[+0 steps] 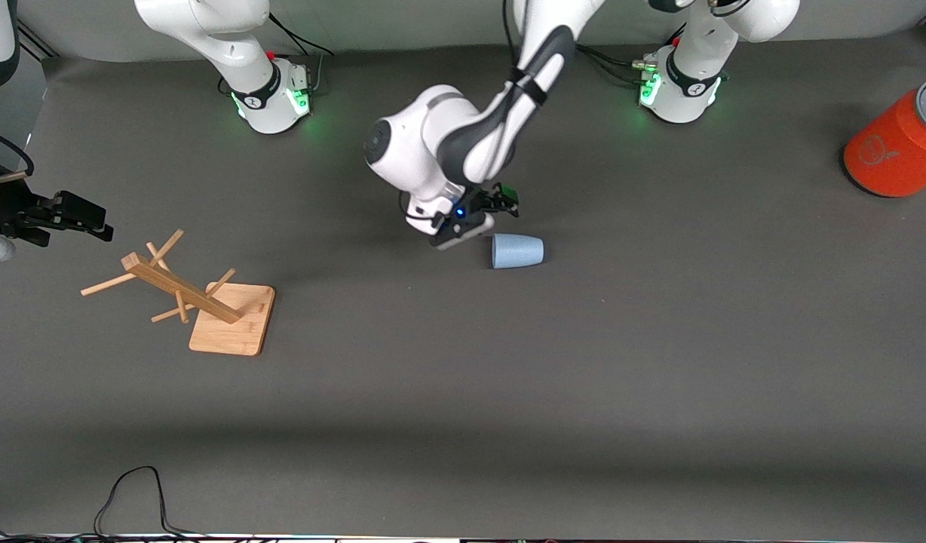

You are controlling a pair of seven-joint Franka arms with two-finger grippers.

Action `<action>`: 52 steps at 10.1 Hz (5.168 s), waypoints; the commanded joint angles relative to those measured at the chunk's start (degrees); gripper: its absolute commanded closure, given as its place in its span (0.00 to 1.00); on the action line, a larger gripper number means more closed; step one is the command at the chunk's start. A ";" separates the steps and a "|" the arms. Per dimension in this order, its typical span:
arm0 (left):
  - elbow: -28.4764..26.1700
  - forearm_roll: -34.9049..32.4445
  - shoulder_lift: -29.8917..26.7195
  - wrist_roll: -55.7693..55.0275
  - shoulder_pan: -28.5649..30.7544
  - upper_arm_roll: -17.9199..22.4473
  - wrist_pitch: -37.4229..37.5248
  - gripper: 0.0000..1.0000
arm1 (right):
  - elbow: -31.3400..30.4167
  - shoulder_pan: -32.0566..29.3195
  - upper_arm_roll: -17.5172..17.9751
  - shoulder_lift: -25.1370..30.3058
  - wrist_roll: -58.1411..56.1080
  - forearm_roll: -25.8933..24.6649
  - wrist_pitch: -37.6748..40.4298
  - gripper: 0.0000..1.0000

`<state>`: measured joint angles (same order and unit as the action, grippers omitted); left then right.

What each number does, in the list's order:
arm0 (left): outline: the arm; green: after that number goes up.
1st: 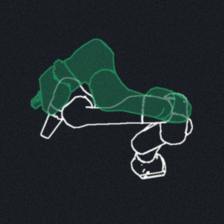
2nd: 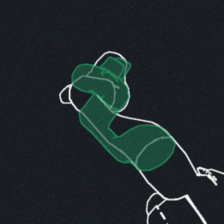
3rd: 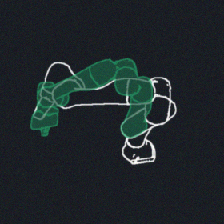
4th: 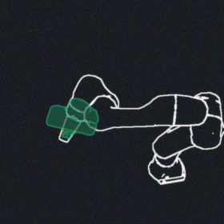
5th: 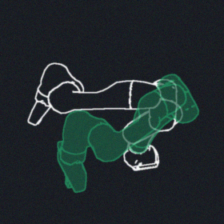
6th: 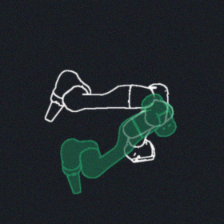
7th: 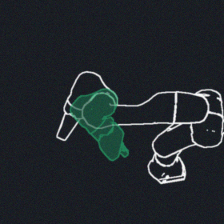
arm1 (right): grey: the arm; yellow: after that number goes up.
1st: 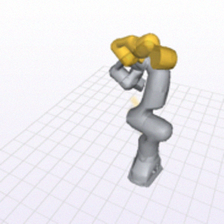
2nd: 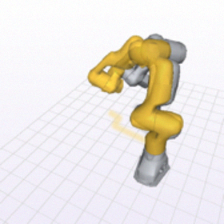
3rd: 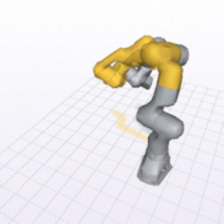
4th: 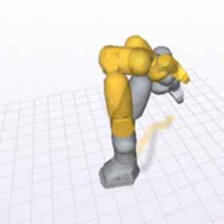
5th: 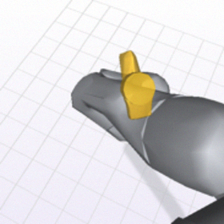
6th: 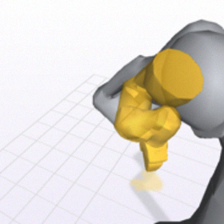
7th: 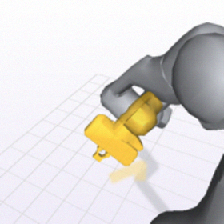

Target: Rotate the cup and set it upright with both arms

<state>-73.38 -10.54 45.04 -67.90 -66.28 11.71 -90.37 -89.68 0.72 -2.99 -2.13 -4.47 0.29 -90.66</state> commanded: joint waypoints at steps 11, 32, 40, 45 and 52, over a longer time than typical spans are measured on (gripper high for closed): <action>2.98 -4.67 6.64 0.05 0.01 1.21 1.33 1.00 | -1.38 -2.48 2.81 1.42 1.65 -0.99 -0.66 0.00; -15.31 22.16 -11.72 22.81 14.16 -1.43 -19.33 0.00 | -0.94 -2.39 2.90 0.37 1.57 -0.91 -0.83 0.00; -12.75 12.56 -21.46 39.15 20.19 15.17 -9.50 0.00 | -1.02 -2.39 2.90 0.28 1.57 -0.91 -1.10 0.00; -15.29 17.03 -36.82 73.90 42.16 15.10 -2.21 0.00 | -1.02 -2.48 2.90 0.19 1.48 -0.99 -1.19 0.00; -14.34 14.85 -42.93 72.12 43.08 12.90 2.91 0.00 | -1.11 -2.39 2.99 0.28 0.86 -1.08 -1.27 0.00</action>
